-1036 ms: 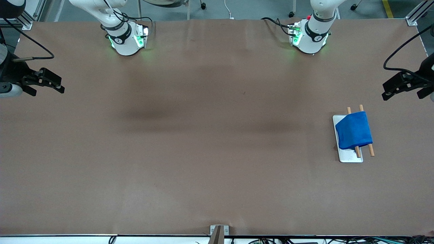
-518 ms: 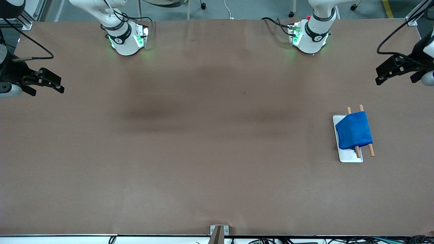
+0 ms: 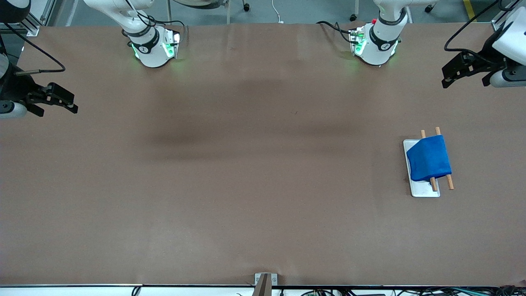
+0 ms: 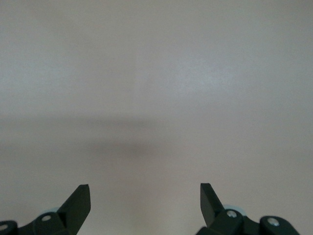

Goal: Right arm passes towel to left arm to hang

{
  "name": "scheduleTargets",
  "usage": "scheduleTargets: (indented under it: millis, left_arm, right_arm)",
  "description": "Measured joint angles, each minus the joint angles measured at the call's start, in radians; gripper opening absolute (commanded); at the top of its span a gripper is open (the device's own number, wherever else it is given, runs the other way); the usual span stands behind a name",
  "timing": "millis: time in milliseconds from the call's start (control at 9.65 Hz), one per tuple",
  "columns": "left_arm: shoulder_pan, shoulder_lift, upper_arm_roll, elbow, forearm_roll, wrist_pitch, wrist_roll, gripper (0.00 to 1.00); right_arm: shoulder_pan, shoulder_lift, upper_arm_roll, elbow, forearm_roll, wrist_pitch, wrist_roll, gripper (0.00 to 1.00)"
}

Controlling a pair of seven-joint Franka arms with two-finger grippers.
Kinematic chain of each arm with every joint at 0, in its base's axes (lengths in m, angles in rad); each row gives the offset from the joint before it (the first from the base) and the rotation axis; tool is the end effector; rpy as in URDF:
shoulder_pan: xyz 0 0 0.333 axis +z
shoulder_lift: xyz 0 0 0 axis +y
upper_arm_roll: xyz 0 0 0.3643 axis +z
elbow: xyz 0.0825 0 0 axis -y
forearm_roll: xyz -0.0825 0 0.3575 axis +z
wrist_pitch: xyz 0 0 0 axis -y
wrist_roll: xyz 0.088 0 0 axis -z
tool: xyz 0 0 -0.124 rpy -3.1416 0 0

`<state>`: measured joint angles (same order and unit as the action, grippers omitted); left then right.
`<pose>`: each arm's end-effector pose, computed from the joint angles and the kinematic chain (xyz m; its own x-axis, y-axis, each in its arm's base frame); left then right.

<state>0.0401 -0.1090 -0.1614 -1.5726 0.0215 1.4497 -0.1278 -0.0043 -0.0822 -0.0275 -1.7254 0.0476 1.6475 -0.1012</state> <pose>0.4719 -0.0606 0.6985 0.9999 0.0102 -0.0102 0.0098 -0.9991 -0.0405 0.5033 -0.0111 0.6358 0.9978 0.0657 0.0092 0.0660 -0.9966 -0.0490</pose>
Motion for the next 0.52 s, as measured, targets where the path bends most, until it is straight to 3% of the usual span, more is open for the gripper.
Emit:
scheduleTargets:
  millis: [518]
  left_arm:
    - [-0.004,-0.006,0.003,-0.004,0.000,0.003,0.051,1.00]
  right_arm:
    - [0.000,0.000,0.000,0.000,0.000,0.000,0.000,0.99]
